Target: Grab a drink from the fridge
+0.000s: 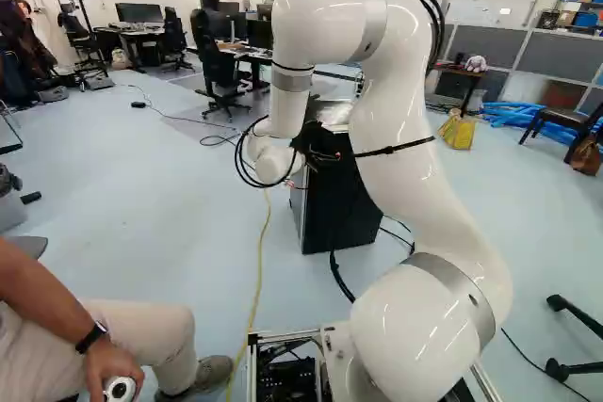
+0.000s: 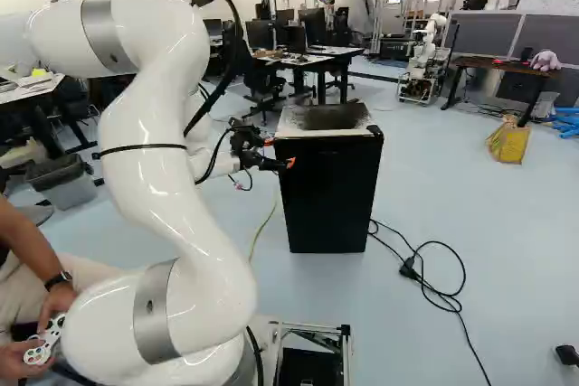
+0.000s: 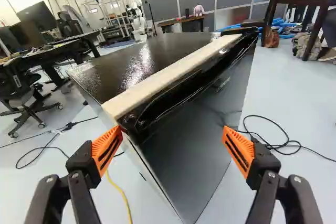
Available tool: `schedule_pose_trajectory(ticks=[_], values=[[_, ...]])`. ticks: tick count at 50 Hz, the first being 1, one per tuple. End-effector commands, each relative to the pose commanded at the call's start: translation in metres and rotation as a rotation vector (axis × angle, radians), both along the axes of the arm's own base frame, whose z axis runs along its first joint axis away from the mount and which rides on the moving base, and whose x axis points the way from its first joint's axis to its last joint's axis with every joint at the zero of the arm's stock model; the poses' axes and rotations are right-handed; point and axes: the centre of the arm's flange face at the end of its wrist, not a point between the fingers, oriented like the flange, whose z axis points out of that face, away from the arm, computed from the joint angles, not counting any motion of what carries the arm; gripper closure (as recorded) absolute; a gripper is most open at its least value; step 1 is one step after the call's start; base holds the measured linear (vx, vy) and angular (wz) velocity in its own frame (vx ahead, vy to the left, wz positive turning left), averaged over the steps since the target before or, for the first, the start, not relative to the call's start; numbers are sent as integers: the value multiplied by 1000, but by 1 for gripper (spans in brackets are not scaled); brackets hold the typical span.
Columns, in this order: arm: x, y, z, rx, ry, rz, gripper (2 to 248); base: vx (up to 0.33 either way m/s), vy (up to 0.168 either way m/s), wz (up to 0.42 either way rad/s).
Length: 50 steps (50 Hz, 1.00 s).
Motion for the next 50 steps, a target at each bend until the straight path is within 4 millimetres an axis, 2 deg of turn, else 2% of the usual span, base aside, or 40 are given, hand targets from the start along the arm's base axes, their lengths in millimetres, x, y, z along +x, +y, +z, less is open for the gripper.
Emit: schedule_pose_trajectory(ticks=[50], values=[[-21, -13, 2, -10, 24, -9, 3, 0, 0, 0]])
